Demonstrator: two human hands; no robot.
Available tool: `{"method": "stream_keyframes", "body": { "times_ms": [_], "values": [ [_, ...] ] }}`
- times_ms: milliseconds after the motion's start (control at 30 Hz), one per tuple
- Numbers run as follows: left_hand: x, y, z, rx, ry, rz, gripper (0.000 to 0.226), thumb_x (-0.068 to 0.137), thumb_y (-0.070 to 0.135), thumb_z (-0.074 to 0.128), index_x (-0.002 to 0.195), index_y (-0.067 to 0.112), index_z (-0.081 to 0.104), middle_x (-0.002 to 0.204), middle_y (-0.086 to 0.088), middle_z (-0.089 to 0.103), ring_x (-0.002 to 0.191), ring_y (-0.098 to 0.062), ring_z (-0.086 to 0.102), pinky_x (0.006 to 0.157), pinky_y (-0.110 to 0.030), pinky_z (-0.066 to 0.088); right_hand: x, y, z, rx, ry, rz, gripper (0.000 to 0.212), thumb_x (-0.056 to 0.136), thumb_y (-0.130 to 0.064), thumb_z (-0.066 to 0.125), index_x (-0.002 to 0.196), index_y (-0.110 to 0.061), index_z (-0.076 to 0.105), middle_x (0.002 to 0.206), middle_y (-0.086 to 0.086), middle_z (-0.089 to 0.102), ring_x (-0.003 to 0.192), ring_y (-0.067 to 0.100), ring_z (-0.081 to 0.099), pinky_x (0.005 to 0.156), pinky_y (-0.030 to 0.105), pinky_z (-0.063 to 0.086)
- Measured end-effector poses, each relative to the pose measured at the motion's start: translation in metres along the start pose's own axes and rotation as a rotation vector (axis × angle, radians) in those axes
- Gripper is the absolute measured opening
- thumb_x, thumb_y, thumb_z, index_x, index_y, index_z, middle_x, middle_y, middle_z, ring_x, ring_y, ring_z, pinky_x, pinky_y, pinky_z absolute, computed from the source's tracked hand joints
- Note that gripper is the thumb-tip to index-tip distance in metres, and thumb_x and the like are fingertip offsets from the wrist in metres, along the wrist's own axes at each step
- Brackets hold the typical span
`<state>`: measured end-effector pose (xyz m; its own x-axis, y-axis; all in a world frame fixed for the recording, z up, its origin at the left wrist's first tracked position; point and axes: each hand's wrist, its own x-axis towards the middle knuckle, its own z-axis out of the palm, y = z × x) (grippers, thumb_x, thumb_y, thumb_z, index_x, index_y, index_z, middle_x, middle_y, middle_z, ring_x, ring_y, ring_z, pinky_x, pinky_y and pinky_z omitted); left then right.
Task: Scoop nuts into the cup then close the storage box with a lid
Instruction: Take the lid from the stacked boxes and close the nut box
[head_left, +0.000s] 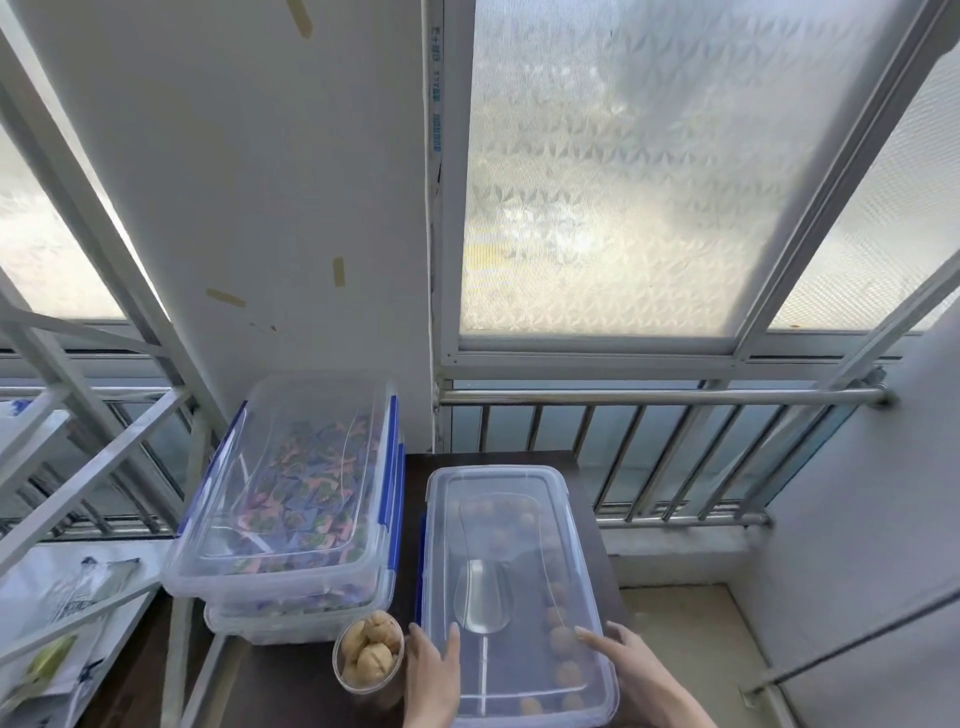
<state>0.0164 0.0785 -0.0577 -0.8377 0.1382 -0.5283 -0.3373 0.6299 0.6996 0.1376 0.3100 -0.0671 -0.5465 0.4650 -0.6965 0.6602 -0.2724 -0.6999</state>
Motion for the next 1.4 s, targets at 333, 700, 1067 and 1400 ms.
{"method": "stream_keyframes", "body": {
  "times_ms": [333, 700, 1067, 1400],
  "values": [
    [-0.001, 0.010, -0.005, -0.028, -0.048, -0.039, 0.065, 0.100, 0.025, 0.045, 0.148, -0.004, 0.012, 0.155, -0.023, 0.021, 0.143, -0.033, 0.026, 0.116, -0.037, 0.021, -0.008, -0.010, -0.006, -0.281, 0.231, -0.212, 0.067, 0.057, -0.020, 0.091, 0.113, 0.001, 0.060, 0.105, 0.023, 0.062, 0.076, 0.016, 0.063, 0.060, 0.017, 0.052],
    [-0.007, 0.003, 0.000, 0.056, 0.061, 0.062, 0.081, 0.088, 0.029, 0.067, 0.146, -0.007, 0.023, 0.139, -0.025, 0.030, 0.133, -0.035, 0.035, 0.114, -0.035, 0.024, 0.008, 0.019, -0.012, -0.389, 0.276, -0.246, 0.088, 0.058, -0.063, 0.075, 0.126, -0.010, 0.060, 0.113, 0.006, 0.071, 0.103, 0.020, 0.065, 0.091, 0.028, 0.049],
    [0.002, -0.004, 0.016, 0.154, 0.127, 0.240, 0.071, 0.074, 0.008, 0.081, 0.131, -0.016, 0.045, 0.132, -0.041, 0.041, 0.115, -0.054, 0.052, 0.099, -0.048, 0.046, -0.022, 0.000, -0.003, -0.381, 0.306, -0.277, 0.045, 0.081, -0.013, 0.072, 0.123, -0.009, 0.058, 0.112, 0.009, 0.070, 0.088, 0.000, 0.065, 0.073, 0.010, 0.044],
    [-0.011, 0.006, 0.021, 0.133, 0.123, 0.191, 0.065, 0.093, 0.012, 0.060, 0.143, -0.009, 0.026, 0.145, -0.033, 0.035, 0.130, -0.044, 0.044, 0.103, -0.048, 0.041, -0.027, -0.001, 0.011, -0.476, 0.339, -0.338, 0.049, 0.093, -0.012, 0.055, 0.139, -0.006, 0.041, 0.133, 0.015, 0.057, 0.120, 0.031, 0.056, 0.091, 0.029, 0.040]
  ]
}}
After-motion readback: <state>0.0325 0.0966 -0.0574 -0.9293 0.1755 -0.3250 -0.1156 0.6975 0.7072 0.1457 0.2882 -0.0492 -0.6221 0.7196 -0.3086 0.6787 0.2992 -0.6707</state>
